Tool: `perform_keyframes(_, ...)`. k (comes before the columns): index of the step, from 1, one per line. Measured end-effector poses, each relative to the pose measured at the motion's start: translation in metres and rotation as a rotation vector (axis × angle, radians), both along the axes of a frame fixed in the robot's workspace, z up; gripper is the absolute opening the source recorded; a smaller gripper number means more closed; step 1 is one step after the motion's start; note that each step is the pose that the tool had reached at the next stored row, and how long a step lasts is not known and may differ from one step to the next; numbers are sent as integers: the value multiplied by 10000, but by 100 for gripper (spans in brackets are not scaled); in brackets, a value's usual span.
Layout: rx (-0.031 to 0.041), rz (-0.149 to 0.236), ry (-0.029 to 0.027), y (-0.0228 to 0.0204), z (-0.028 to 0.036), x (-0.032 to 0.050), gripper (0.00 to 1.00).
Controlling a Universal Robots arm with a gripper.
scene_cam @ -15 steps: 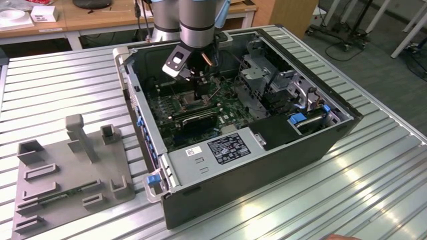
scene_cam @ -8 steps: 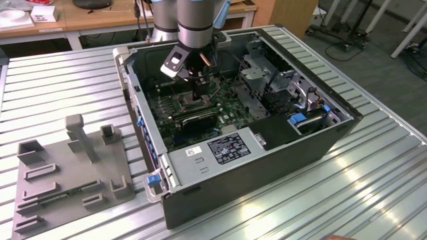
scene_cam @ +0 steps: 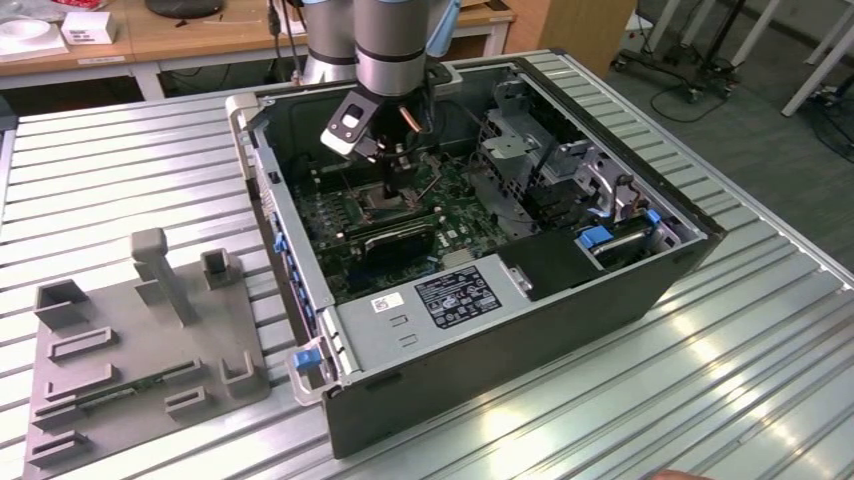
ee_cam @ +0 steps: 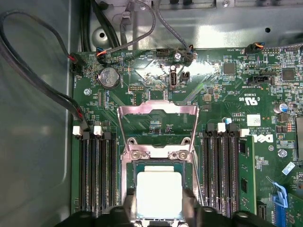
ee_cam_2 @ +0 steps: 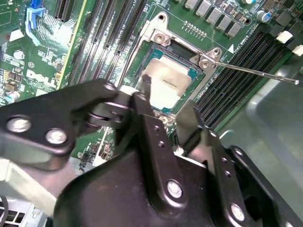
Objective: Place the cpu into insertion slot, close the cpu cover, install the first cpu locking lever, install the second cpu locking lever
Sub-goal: 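Place the cpu into insertion slot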
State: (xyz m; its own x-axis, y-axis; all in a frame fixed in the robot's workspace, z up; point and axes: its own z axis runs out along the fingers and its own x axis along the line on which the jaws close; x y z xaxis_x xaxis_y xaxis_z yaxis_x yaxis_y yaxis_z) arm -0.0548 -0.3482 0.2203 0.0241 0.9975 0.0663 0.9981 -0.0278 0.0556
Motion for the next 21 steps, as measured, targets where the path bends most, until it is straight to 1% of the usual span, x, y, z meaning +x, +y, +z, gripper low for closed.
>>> perform_keyframes(1,0,0,0,0,0,0,47)
perform_keyframes(2,0,0,-1,0,0,-1,47)
perform_keyframes(6,0,0,0,0,0,-2,24)
perform_keyframes(7,0,0,0,0,0,-2,24)
perform_keyframes(9,0,0,0,0,0,-3,12)
perform_keyframes(18,0,0,0,0,0,-8,11)
perform_keyframes(21,0,0,0,0,-17,-8,11)
